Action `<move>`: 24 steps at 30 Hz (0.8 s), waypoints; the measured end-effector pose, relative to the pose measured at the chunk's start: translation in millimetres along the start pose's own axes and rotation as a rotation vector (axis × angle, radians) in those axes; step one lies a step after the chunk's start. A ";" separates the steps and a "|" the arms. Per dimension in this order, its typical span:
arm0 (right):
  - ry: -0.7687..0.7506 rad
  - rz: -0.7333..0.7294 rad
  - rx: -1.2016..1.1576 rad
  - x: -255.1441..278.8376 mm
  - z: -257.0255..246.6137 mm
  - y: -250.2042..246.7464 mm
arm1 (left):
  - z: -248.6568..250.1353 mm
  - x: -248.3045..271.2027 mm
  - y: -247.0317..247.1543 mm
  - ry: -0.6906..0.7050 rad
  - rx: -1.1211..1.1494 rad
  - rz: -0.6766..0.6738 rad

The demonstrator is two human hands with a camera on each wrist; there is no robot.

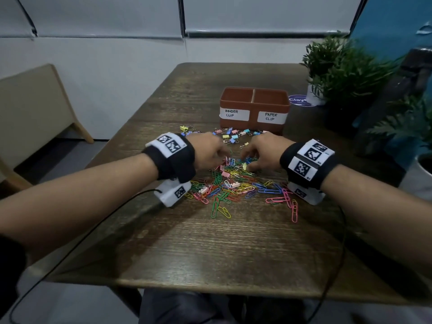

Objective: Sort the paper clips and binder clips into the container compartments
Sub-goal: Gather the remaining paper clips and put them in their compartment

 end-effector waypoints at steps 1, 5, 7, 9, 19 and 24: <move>0.002 -0.001 0.035 -1.2 -1.7 0.3 | 1.6 -5.7 2.1 0.012 0.010 -0.023; 0.058 0.031 0.016 -1.1 -1.0 0.8 | 11.3 -13.5 3.5 0.066 0.024 -0.045; 0.102 0.068 -0.084 1.6 6.8 -1.0 | 13.0 -10.5 7.0 0.123 0.074 -0.035; 0.138 0.104 -0.194 3.7 15.8 -4.5 | 14.6 -6.5 13.4 0.182 0.136 -0.095; 0.187 0.127 -0.272 -22.3 24.8 -30.0 | 18.5 8.4 19.9 0.326 0.025 -0.141; 0.147 0.093 -0.205 -59.5 9.4 -31.8 | 30.3 15.2 23.6 0.331 -0.075 -0.103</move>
Point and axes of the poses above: each hand's wrist, its own x-axis away from the middle knuckle, its own y-axis out of the palm, z = x × y, the point moved 1 cm from there along -x, towards the middle knuckle, and after that the axes turned 15 degrees about x, right-handed, at the moved point
